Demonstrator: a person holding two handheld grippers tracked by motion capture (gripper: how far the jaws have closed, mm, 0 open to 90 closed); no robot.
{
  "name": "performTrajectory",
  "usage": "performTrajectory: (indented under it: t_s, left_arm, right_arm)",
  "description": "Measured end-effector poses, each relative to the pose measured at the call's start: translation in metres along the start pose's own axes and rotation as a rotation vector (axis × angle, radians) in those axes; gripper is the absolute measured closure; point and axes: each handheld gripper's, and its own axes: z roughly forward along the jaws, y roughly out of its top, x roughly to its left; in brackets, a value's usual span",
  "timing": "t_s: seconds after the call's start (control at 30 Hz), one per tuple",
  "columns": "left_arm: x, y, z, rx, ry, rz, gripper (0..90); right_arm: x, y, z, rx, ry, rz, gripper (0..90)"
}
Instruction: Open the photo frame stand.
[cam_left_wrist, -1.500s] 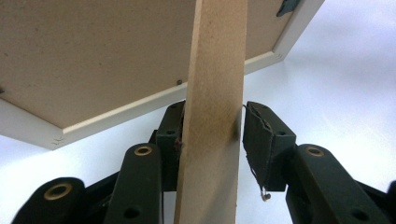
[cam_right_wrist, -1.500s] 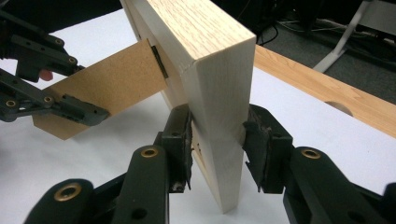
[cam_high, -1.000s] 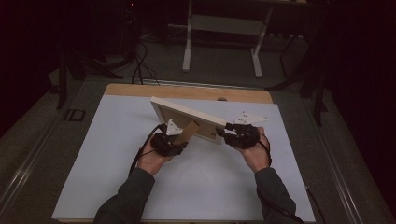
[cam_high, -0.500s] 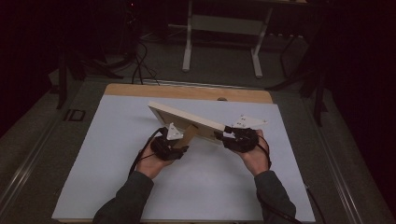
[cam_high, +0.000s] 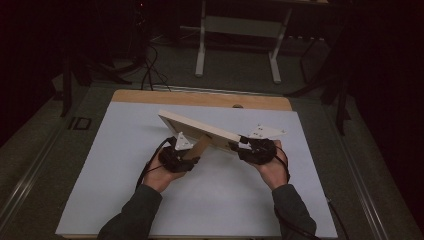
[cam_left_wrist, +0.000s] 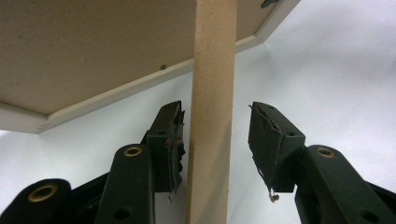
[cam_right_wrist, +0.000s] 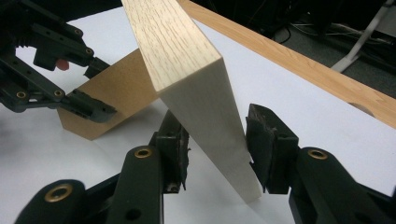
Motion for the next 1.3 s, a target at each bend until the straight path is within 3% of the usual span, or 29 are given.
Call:
performTrajectory:
  t_s: [1.0, 1.23, 1.3]
  left_arm:
    - [0.007, 0.0, -0.018, -0.067, -0.004, -0.051, 56.4]
    - [0.014, 0.0, -0.027, -0.108, -0.008, -0.089, 56.4]
    - [0.019, 0.0, -0.032, -0.126, -0.02, -0.118, 56.7]
  right_arm:
    - [-0.002, -0.002, 0.001, 0.004, 0.011, 0.01, 54.8]
    - [-0.002, -0.004, 0.0, 0.023, 0.011, 0.004, 51.6]
    - [-0.003, -0.004, -0.001, 0.025, 0.017, 0.008, 51.4]
